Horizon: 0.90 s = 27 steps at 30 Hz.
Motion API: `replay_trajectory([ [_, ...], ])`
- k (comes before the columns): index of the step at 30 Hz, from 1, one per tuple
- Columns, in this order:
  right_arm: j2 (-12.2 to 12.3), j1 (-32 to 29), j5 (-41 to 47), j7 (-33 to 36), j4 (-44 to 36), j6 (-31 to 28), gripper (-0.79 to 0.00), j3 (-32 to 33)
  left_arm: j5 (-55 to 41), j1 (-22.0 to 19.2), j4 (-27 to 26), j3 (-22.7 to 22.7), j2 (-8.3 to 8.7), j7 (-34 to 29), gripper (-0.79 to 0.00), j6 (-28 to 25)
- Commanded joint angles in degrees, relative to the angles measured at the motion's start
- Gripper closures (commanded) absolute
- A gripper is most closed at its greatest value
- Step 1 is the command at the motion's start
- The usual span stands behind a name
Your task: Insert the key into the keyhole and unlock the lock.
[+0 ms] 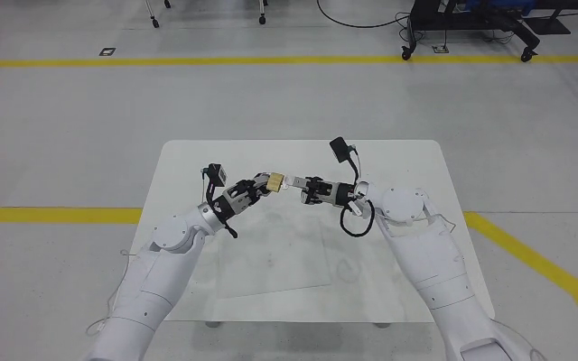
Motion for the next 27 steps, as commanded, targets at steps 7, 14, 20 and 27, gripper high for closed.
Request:
replay_trajectory([
  [7,0.64,-4.05,-12.08,-11.76,-7.32,5.31,-0.640,0.02,0.00,0.00,0.00,0.00,0.00,0.00,0.000,0.00],
  [14,0.79,-5.30,-6.28,-9.02,-8.45,5.54,-0.296,1.36,0.00,0.00,0.00,0.00,0.00,0.00,0.000,0.00],
  [20,0.64,-4.34,-3.93,-7.71,-6.86,4.51,-0.259,0.78,0.00,0.00,0.00,0.00,0.00,0.00,0.000,0.00],
  [27,0.18,-2.55,-2.46,-7.99,-4.71,4.90,-0.175,-0.79,0.00,0.00,0.00,0.00,0.00,0.00,0.000,0.00],
])
